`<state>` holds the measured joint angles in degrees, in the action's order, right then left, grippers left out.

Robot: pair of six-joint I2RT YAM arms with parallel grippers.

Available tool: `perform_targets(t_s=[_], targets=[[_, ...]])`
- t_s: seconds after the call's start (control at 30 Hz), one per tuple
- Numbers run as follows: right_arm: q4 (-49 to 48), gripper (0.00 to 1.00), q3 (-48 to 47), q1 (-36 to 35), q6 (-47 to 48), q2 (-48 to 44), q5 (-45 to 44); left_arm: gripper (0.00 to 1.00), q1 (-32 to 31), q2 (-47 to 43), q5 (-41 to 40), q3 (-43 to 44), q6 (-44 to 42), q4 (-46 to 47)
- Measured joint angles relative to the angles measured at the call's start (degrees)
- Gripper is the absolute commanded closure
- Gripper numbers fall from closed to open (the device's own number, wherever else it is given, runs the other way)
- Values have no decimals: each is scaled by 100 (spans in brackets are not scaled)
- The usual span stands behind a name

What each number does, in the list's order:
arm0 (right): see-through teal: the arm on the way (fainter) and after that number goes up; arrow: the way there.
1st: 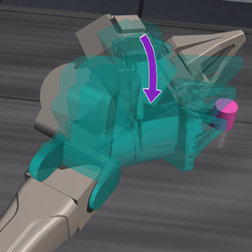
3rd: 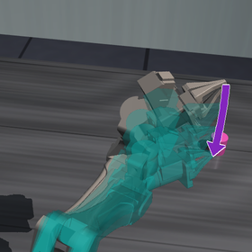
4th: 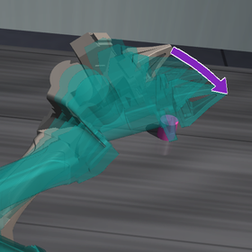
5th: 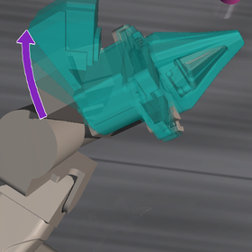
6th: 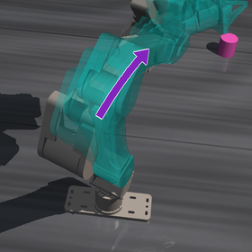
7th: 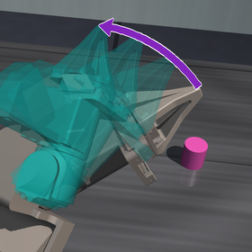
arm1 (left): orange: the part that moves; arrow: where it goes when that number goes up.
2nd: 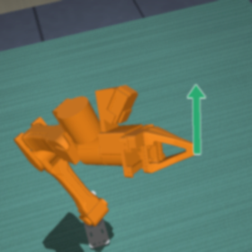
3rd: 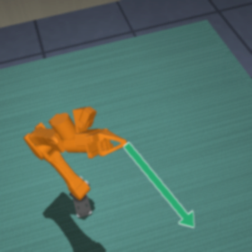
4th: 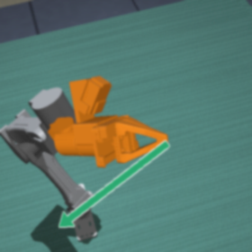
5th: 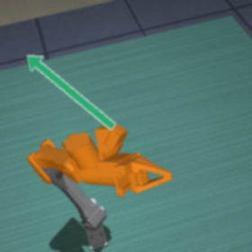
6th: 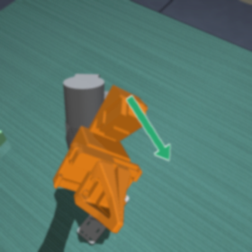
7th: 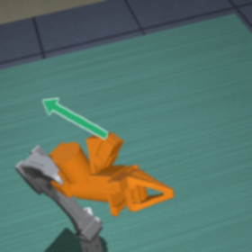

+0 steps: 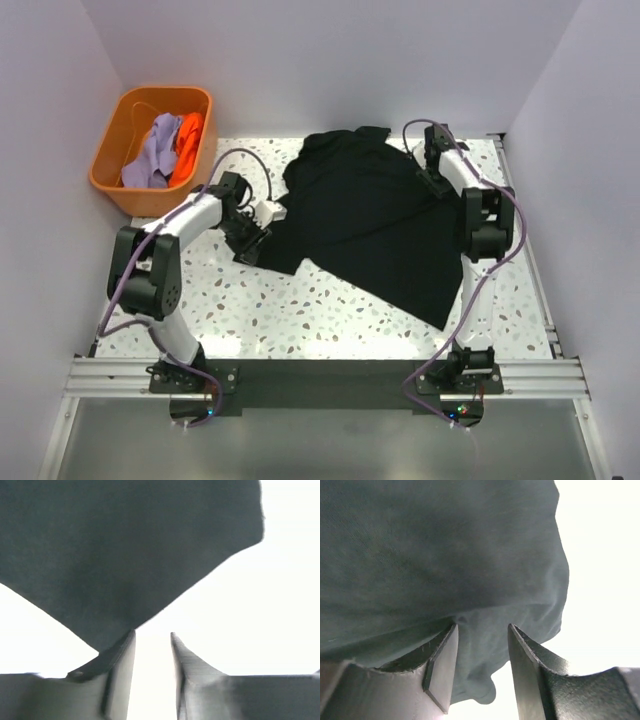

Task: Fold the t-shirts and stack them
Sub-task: Flatten the tshirt out

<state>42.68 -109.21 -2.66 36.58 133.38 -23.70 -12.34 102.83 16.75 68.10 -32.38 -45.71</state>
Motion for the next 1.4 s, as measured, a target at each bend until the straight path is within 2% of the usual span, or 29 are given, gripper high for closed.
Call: perform_targets(t_s=[0.13, 0.23, 0.4, 0.6, 0.73, 0.97, 1.2, 1.4], targets=[[-81, 49, -313, -2, -44, -129, 461, 57, -109, -577, 535, 208, 234, -304], [116, 49, 85, -9, -103, -715, 896, 58, -109, -566, 673, 758, 435, -92], [929, 50, 960, -44, -295, -1915, 1683, 59, -109, 153, 649, 1427, 684, 398], [1488, 52, 2483, -197, -479, -2715, 2347, 61, -120, 1180, 232, 1792, 841, 767], [1565, 54, 3377, -341, -599, -2739, 2457, 62, -120, 1556, -90, 1971, 1019, 1008], [1255, 57, 4286, -374, -664, -2715, 2240, 50, -120, 1626, -181, 2323, 1294, 1386], [1202, 58, 4452, -404, -675, -2728, 1744, 39, -120, 1895, -50, 2791, 1399, 1502], [1220, 58, 4437, -404, -680, -2715, 1720, 39, -146, 2006, 140, 2802, 1370, 1423]])
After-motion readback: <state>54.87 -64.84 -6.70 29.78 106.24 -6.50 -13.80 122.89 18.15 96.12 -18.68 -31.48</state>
